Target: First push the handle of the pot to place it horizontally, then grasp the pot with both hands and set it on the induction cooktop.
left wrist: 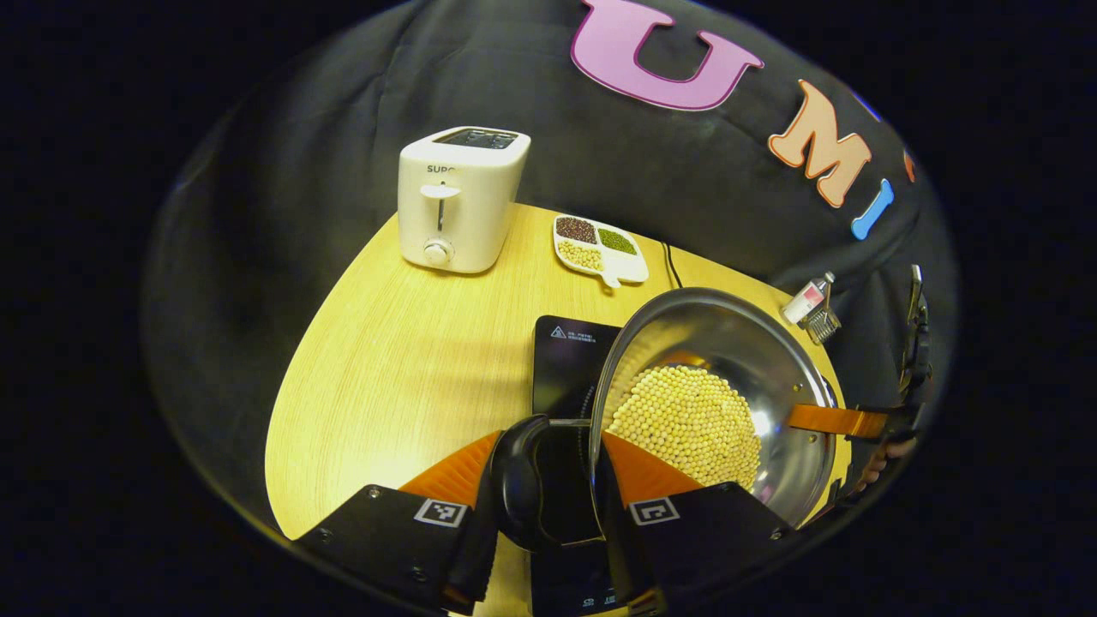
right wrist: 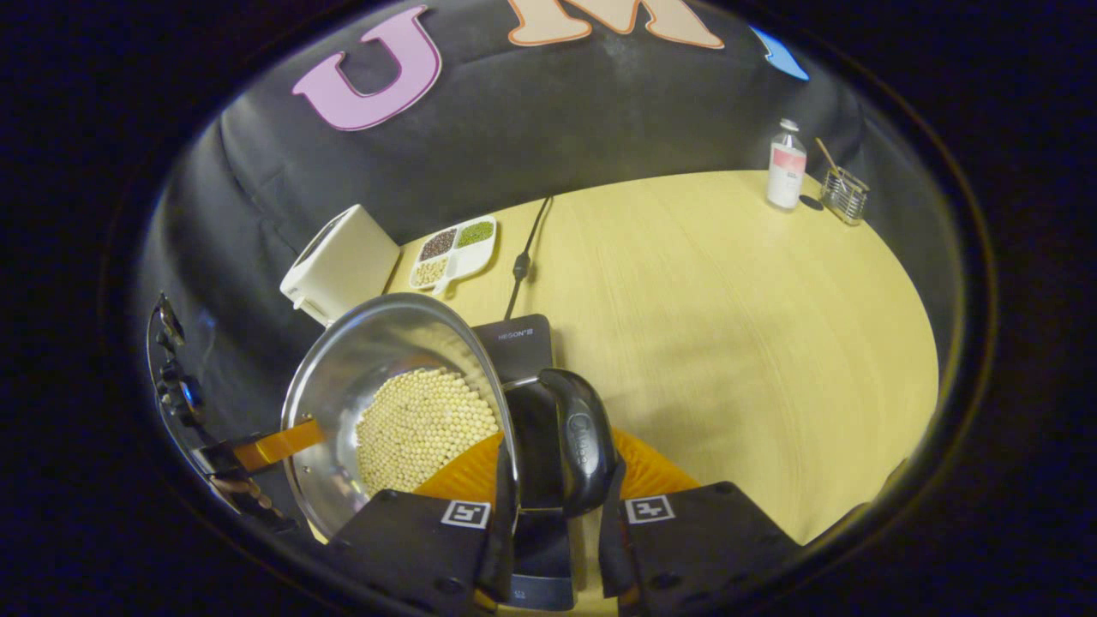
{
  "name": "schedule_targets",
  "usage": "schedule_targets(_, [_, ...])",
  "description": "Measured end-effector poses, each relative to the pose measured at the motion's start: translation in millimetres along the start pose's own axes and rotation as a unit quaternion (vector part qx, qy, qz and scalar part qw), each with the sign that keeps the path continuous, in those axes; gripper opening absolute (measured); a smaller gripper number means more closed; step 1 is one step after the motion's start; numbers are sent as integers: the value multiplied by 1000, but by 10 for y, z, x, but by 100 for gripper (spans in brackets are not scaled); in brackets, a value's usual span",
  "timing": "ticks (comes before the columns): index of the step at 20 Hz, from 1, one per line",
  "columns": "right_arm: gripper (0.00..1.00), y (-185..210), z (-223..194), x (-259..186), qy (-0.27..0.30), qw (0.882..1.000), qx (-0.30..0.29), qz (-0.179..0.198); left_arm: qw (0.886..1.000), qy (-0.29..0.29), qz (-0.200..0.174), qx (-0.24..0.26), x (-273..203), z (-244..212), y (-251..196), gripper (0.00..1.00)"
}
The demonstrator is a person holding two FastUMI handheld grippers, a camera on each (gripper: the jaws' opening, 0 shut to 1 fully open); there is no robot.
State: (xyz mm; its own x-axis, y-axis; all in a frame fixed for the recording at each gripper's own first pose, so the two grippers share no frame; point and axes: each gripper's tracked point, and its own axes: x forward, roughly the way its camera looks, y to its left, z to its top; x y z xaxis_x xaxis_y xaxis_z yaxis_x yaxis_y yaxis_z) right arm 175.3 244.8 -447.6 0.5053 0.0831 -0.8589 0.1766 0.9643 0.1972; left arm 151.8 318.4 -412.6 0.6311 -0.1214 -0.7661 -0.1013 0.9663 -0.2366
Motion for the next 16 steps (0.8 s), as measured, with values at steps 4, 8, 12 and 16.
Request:
schedule_targets(4, [47, -25, -28, 87, 16, 1000, 17, -5, 999, 3, 22, 27, 52, 40, 61, 59])
schedule_targets(8, [65, -31, 77, -2, 0, 999, 46, -5, 998, 4, 52, 27, 37, 23, 171, 73])
schedule_targets(12, [72, -97, 112, -167, -17, 999, 47, -11, 998, -17, 58, 27, -56, 52, 171, 93])
schedule_targets(16, [84, -66, 5, -351, -21, 999, 40, -5, 991, -64, 86, 76, -212, 269, 179, 97])
